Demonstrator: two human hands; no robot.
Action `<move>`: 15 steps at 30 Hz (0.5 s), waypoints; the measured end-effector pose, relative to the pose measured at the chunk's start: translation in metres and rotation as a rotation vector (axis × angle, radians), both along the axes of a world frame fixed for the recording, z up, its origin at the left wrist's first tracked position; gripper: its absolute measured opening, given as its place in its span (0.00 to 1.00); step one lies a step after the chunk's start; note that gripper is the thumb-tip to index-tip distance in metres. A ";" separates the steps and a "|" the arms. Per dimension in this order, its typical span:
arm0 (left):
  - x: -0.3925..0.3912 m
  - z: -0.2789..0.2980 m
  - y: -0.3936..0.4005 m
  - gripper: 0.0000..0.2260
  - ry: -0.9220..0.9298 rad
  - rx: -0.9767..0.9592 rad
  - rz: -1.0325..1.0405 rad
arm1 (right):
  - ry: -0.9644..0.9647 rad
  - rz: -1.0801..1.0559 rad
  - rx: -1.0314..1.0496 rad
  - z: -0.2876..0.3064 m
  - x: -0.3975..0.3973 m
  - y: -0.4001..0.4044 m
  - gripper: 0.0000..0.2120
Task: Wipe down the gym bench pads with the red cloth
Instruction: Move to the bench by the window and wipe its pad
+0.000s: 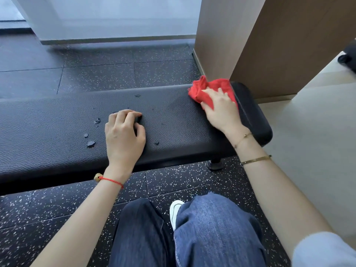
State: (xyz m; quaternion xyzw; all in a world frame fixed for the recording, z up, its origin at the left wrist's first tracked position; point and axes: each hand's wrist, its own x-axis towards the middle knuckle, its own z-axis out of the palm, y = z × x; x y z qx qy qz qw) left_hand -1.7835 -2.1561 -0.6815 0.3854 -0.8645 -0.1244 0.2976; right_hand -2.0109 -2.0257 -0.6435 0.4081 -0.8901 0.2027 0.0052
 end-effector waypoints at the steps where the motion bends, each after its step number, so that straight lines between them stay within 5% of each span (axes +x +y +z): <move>1: 0.000 0.000 0.000 0.11 0.001 -0.001 -0.001 | -0.004 0.081 0.006 -0.003 0.014 -0.003 0.17; 6: 0.000 0.000 -0.002 0.11 0.011 -0.006 -0.005 | -0.051 0.341 -0.026 -0.011 0.045 0.033 0.19; 12: 0.000 0.002 -0.001 0.11 0.000 0.008 0.010 | -0.027 0.043 -0.008 -0.003 -0.012 0.005 0.19; 15: -0.001 0.002 0.000 0.11 0.000 0.005 0.017 | -0.025 0.081 0.017 0.000 -0.002 -0.037 0.18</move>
